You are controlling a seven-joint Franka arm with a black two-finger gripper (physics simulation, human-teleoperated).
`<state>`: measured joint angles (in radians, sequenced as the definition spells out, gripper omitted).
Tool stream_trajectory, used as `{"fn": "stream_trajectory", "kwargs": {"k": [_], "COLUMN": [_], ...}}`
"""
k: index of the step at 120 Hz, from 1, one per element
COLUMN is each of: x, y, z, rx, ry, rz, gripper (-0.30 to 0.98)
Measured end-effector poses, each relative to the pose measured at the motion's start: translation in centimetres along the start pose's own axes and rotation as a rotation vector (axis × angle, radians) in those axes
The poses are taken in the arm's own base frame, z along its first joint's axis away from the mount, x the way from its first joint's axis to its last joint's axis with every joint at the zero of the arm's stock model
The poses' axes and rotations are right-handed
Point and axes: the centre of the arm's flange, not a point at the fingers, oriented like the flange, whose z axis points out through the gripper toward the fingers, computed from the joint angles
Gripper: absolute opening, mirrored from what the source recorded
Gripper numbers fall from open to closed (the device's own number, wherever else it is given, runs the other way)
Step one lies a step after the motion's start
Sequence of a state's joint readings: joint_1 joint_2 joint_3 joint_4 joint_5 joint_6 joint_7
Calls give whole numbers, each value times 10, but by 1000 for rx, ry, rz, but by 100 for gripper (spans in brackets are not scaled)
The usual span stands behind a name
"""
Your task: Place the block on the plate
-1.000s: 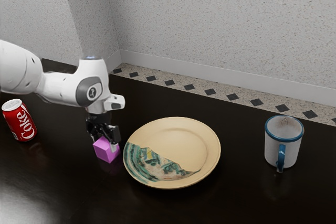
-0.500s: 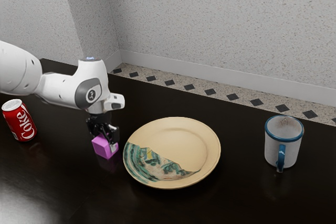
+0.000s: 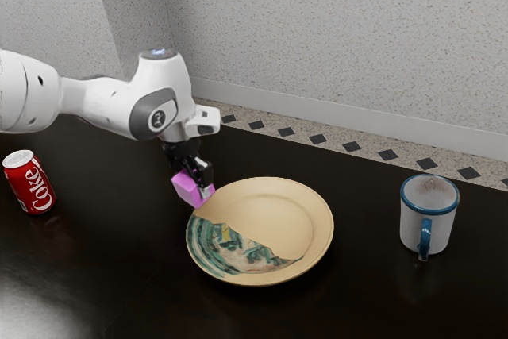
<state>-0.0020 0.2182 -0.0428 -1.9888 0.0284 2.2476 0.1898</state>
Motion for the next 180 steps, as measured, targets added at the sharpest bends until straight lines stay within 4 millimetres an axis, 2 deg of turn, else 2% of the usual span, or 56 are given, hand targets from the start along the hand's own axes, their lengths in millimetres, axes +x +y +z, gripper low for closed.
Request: {"fn": "stream_trajectory", "kwargs": {"k": [20,33,46,68,92,116,143,160,180], "x": [16,23,32,40,43,42,65,56,45], "y": [52,85,105,113,113,108,102,99,87], "z": [-5,16,32,58,55,2,-81,-109,-154], "rx": [-9,-26,-37,-49,-53,-33,-25,-23,5], "ry": [37,28,25,8,13,54,57,21,26], "rz": [80,129,157,165,174,189,198,201,193], "gripper": [37,37,37,40,56,64,67,68,68]}}
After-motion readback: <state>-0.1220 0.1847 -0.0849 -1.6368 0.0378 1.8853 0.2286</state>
